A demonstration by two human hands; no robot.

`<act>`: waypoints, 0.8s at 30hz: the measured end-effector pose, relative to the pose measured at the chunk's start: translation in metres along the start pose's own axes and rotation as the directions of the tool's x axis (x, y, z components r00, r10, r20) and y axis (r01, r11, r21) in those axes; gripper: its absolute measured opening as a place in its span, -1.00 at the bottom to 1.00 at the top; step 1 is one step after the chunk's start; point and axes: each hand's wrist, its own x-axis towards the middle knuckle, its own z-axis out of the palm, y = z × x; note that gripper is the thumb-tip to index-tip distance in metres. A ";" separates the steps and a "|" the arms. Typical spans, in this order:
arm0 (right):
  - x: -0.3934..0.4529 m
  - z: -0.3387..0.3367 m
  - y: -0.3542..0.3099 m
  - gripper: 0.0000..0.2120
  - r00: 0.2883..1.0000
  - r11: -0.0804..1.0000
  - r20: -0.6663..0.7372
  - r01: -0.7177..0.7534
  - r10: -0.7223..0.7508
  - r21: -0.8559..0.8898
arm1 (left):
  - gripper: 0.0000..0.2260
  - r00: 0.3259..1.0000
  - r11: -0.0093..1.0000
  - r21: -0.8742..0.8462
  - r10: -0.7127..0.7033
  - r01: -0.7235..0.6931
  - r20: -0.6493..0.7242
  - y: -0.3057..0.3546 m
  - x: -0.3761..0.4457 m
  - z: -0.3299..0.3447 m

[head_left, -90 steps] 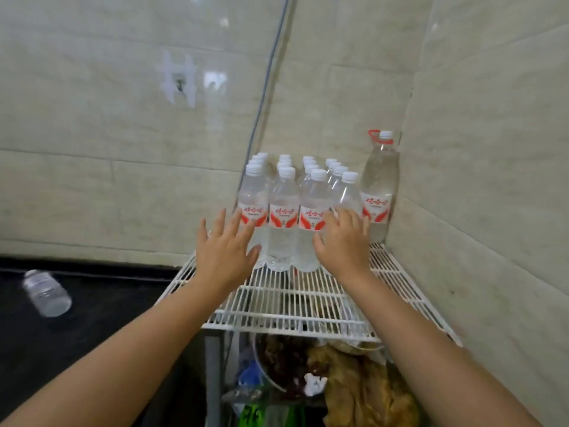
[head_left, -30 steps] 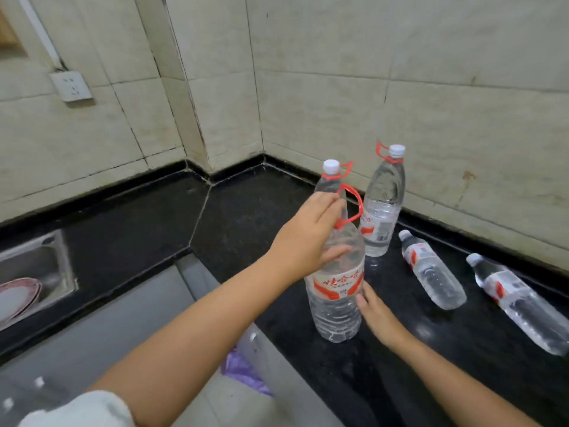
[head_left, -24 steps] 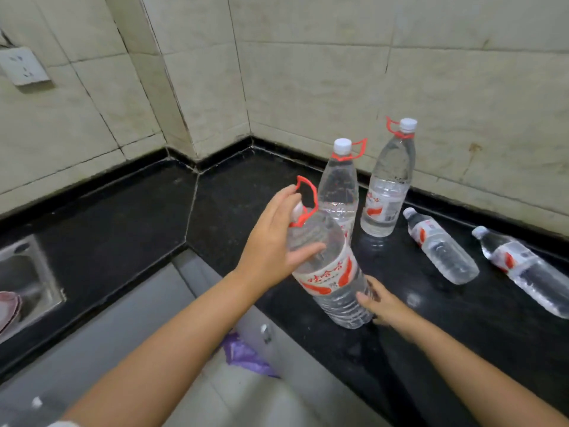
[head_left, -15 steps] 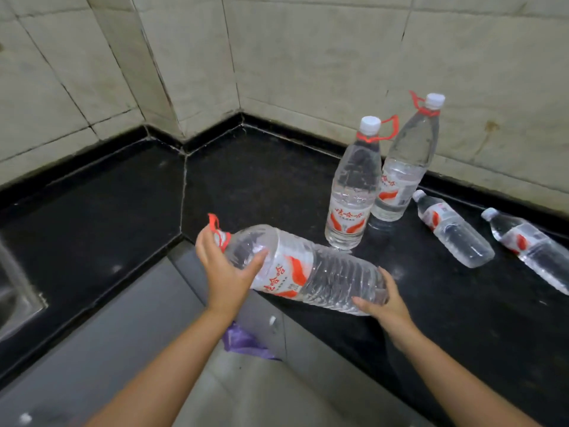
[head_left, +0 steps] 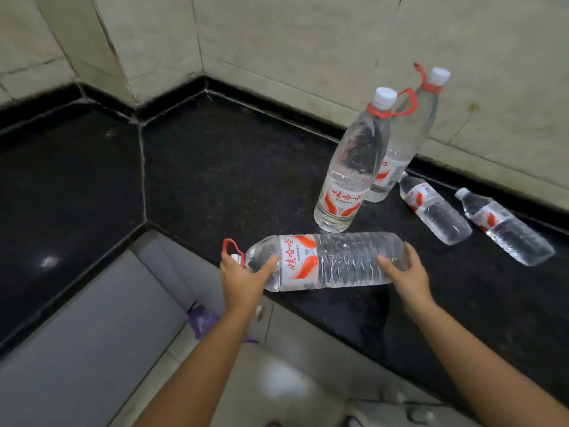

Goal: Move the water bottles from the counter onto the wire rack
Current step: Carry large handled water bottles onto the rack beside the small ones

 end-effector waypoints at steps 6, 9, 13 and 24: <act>0.013 -0.004 0.002 -0.29 0.997 0.995 0.045 -0.058 0.062 -0.083 | -0.39 0.999 0.998 -0.035 -0.049 0.049 0.019 -0.009 0.011 -0.003; 0.015 -0.002 -0.004 -0.26 0.996 0.993 0.040 -0.074 0.078 -0.092 | -0.26 0.998 0.996 -0.063 -0.054 0.055 0.015 -0.003 0.012 0.001; 0.015 0.002 -0.011 -0.41 0.996 0.996 0.021 -0.090 0.091 -0.026 | -0.23 0.997 0.997 0.011 -0.070 0.070 -0.031 0.006 0.018 0.007; -0.020 -0.052 0.014 -0.40 0.976 0.991 -0.169 -0.130 0.134 0.036 | -0.40 0.996 0.998 0.038 0.045 -0.048 0.071 0.015 -0.024 0.025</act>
